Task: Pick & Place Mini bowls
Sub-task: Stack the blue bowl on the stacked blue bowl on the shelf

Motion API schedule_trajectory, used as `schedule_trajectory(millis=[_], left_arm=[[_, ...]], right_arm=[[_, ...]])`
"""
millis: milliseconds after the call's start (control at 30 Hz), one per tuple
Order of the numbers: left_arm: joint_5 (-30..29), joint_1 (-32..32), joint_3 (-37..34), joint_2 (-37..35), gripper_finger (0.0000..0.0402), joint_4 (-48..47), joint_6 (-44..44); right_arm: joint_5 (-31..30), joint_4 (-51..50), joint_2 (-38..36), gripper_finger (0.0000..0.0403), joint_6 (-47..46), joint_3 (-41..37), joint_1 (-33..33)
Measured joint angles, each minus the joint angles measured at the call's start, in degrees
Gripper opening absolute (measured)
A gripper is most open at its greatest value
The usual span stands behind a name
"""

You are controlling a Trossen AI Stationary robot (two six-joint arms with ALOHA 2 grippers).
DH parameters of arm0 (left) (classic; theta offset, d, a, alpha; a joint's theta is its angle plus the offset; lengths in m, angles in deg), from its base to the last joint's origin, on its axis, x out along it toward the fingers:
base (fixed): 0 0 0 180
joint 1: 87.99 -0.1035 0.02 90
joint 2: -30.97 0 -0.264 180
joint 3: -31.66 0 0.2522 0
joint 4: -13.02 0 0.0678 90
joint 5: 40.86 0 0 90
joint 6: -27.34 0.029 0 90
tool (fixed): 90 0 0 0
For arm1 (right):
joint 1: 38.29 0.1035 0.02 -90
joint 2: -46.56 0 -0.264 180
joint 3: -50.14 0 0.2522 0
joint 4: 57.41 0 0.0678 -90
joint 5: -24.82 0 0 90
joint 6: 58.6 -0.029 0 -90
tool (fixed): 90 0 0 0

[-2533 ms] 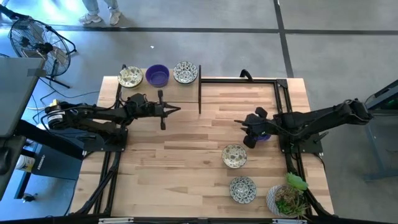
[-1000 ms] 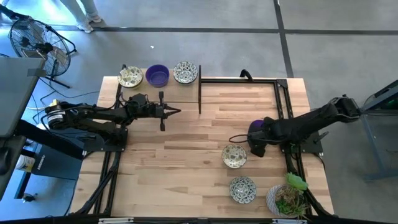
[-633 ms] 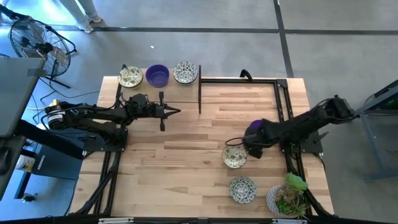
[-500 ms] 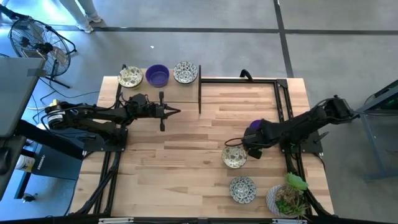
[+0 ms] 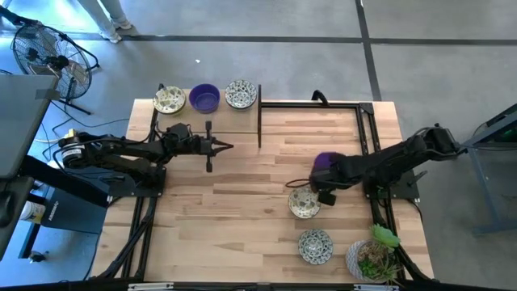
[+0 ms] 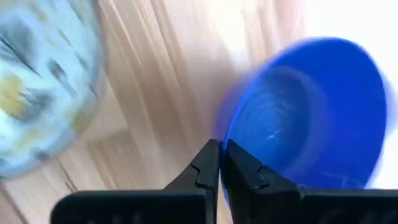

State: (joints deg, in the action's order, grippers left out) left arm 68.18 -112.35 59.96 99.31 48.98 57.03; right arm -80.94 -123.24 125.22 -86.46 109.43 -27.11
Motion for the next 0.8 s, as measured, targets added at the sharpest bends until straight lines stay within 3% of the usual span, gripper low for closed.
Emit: schedule_trajectory(millis=[267, 500, 800], left_arm=[[1.41, 0.00, 0.00, 0.00, 0.0001, -0.13, 0.06], [1.47, 0.00, 0.00, 0.00, 0.0001, -0.45, 0.46], [1.43, 0.00, -0.07, 0.00, 0.0001, -1.85, 1.55]], right_arm=[[-2.81, 5.29, 4.44, 0.0008, 18.25, 15.82, -4.36], [6.33, 19.71, 19.22, 0.0003, 37.62, 26.36, -6.48], [10.37, 20.27, 36.46, 0.0004, 49.07, 39.33, -6.49]])
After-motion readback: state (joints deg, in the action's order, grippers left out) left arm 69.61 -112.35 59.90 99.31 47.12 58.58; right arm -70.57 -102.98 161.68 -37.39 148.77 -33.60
